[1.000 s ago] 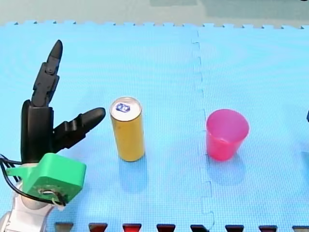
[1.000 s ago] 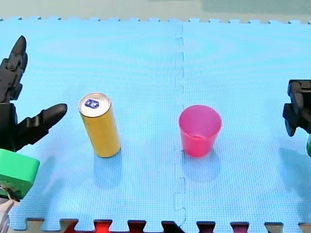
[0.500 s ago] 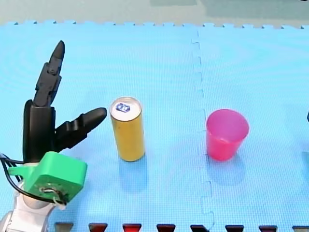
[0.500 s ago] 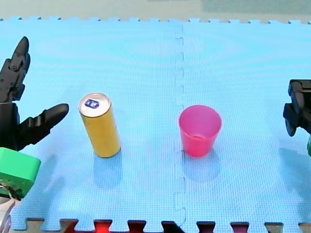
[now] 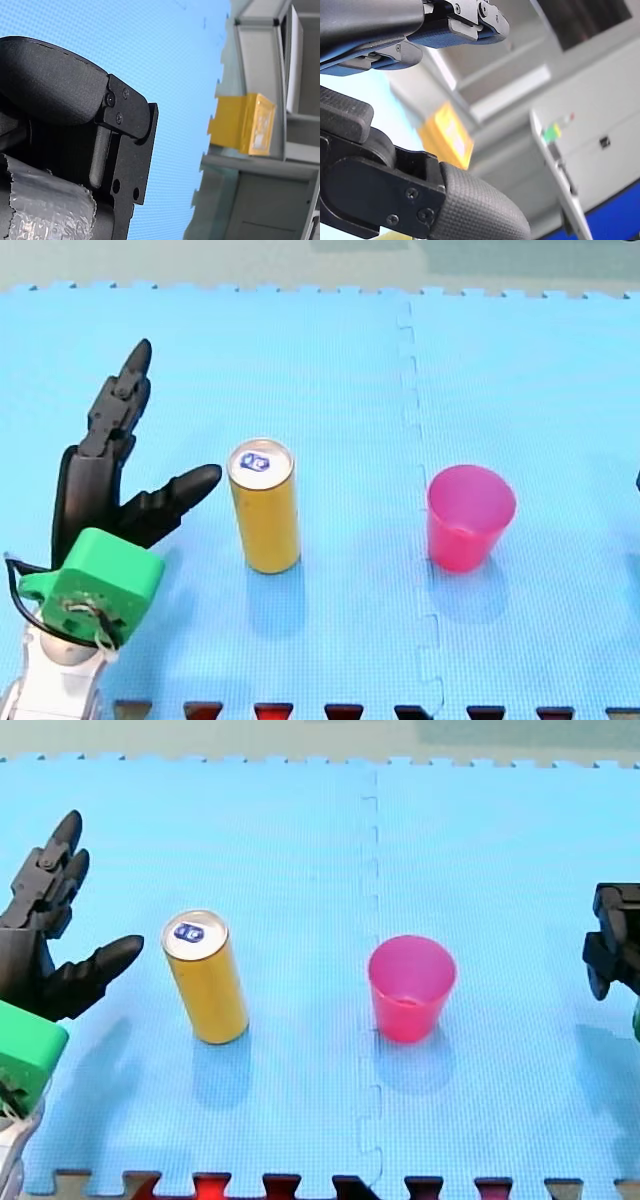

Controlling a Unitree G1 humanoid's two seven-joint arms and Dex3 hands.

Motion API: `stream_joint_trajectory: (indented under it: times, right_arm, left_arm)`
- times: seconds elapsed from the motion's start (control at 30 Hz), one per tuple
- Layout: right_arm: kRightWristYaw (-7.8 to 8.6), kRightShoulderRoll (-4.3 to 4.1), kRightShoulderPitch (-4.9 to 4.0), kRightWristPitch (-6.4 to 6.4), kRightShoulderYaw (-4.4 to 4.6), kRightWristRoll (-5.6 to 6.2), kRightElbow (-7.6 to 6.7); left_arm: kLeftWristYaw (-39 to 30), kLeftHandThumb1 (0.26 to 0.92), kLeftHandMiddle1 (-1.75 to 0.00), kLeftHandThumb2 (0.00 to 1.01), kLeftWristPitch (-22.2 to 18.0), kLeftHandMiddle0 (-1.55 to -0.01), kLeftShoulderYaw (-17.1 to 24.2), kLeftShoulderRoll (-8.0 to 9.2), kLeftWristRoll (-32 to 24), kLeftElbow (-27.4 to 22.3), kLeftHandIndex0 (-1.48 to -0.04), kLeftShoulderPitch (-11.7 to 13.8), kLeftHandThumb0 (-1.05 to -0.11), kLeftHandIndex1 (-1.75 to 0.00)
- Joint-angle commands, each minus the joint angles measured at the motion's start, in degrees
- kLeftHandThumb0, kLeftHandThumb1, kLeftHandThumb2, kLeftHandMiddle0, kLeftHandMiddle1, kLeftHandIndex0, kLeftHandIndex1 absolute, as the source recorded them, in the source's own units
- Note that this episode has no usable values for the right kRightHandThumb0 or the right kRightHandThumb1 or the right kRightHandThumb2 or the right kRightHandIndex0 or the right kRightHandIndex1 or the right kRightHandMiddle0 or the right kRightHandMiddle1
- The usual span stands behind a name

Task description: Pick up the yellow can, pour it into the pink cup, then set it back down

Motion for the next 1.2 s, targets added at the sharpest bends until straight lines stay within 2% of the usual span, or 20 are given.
stream_joint_trajectory:
  times: [0.0,0.1,0.2,0.43,0.77,1.17]
  right_arm:
    - [0.03,-0.41,0.15,0.13,-0.26,0.34,-0.09]
    - [0.01,-0.44,0.19,0.14,-0.26,0.43,-0.03]
    - [0.06,-0.45,0.26,0.02,-0.31,0.55,-0.06]
    - [0.02,-0.63,0.30,-0.03,-0.34,0.58,-0.04]
    - [-0.20,-0.79,0.59,-0.36,-0.21,0.39,0.06]
    - [-0.80,-0.76,0.71,-0.92,0.21,0.01,0.11]
  left_arm:
    - [-3.23,0.825,-0.02,0.00,0.61,-0.36,0.77,-0.41,-2.70,2.41,-0.25,-0.57,-1.048,0.00]
    - [-7.53,0.823,-0.02,0.00,2.71,-0.36,0.78,-0.42,-4.34,5.44,-0.25,-1.19,-1.048,0.00]
    - [-11.15,0.841,-0.02,0.01,8.27,-0.37,0.79,-0.97,-6.28,5.88,-0.26,-1.40,-1.048,0.00]
    - [-11.96,0.881,-0.03,0.02,13.03,-0.42,0.02,-1.87,-4.81,7.25,-0.27,-2.13,-1.048,-0.01]
    - [-15.54,0.887,-0.03,0.01,12.28,-0.43,-0.08,-2.29,-4.71,10.99,-0.31,-3.24,-1.048,-0.02]
    - [-17.84,0.863,0.00,0.00,13.64,-0.41,-0.63,-3.86,-4.49,13.17,-0.32,-4.94,-1.048,-0.01]
